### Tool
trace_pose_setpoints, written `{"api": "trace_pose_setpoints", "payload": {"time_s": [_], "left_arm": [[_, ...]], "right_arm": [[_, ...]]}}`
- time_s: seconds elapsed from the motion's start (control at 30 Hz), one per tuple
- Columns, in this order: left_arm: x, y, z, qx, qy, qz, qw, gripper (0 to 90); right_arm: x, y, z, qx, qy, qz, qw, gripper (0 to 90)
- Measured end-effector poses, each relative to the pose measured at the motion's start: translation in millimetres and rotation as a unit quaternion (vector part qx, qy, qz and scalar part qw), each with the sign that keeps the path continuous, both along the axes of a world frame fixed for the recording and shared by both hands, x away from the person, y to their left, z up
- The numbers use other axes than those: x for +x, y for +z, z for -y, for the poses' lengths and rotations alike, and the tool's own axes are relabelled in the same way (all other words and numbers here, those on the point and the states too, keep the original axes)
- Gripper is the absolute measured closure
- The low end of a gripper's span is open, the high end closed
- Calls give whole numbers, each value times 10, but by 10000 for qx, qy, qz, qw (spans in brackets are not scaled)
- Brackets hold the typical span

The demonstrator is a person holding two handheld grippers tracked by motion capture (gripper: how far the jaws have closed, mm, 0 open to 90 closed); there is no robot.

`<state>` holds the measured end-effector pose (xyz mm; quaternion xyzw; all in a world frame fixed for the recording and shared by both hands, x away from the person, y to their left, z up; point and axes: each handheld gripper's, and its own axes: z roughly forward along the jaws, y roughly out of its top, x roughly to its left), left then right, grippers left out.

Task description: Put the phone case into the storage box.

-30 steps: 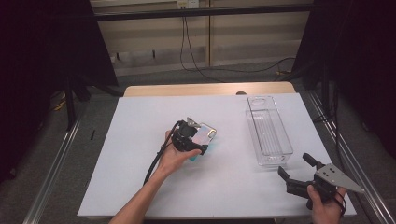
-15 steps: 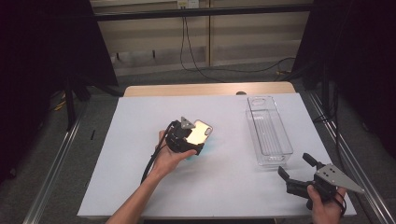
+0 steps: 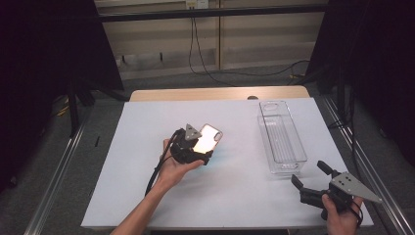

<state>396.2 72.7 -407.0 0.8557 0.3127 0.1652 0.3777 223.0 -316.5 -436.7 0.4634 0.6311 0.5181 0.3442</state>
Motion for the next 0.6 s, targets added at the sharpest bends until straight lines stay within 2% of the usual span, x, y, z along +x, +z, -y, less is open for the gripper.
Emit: {"api": "trace_pose_setpoints", "payload": {"time_s": [0.2, 0.6], "left_arm": [[-97, 35, -65, -13, -30, 155, 9999, 169], [-246, 44, -253, -65, 115, 215, 9997, 169]], "right_arm": [[0, -1, -3, -8, 4, 5, 10000, 12], [3, -1, -17, 29, 1, 4, 10000, 12]]}}
